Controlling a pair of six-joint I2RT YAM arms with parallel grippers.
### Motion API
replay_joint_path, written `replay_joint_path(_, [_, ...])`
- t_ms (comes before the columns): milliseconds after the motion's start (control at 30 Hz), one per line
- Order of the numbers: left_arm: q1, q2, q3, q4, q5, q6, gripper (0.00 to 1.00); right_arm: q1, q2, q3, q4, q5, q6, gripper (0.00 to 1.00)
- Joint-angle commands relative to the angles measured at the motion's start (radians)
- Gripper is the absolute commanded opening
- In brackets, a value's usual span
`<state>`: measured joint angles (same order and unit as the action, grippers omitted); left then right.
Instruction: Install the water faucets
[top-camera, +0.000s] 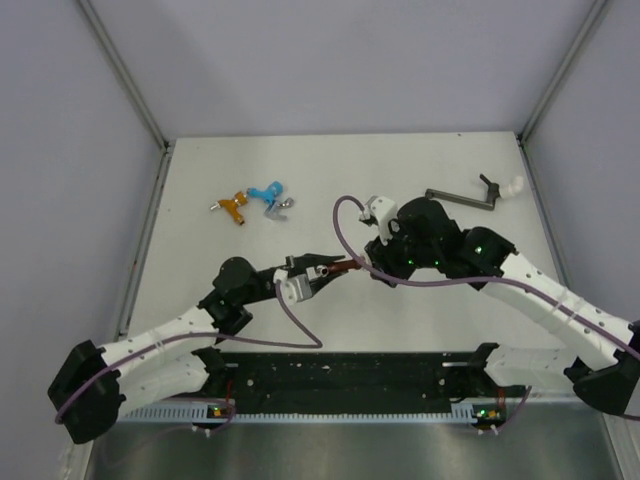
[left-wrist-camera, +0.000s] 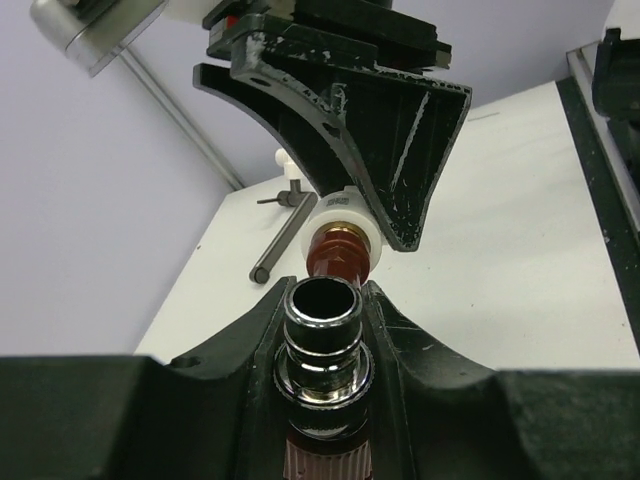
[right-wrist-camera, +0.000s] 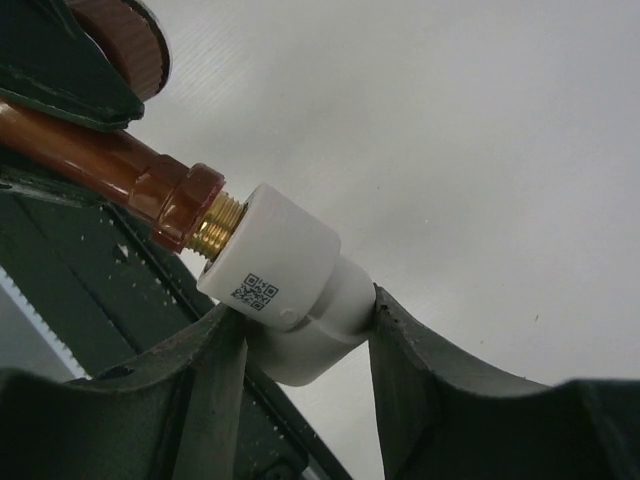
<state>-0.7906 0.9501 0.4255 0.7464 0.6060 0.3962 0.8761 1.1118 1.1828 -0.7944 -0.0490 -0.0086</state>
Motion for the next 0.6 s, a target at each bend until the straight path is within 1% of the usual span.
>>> replay_joint_path(0, [-0.073,-0.025,0.015,-0.082,-0.092,0.202,0.0,-0.014,0.034,0.104,0.101,-0.273,0.119,0.0])
replay_joint_path(100, [-0.119,-0.037,0.028,-0.171,-0.158,0.295,0.0,-0.025,0.051,0.106,0.089,-0.307,0.11,0.0])
replay_joint_path(167, [-0.134,-0.04,0.036,-0.22,-0.184,0.328,0.0,-0.026,0.062,0.107,0.089,-0.314,0.107,0.0])
replay_joint_path(367, [-0.139,-0.053,0.01,-0.194,-0.195,0.291,0.0,-0.026,0.071,0.107,0.098,-0.278,0.07,0.0])
replay_joint_path(500, [-0.139,-0.059,-0.011,-0.141,-0.209,0.244,0.0,-0.026,0.068,0.09,0.129,-0.259,0.061,0.01])
replay_joint_path(567, [-0.139,-0.059,-0.024,-0.11,-0.273,0.193,0.0,-0.026,0.06,0.084,0.144,-0.244,0.064,0.16])
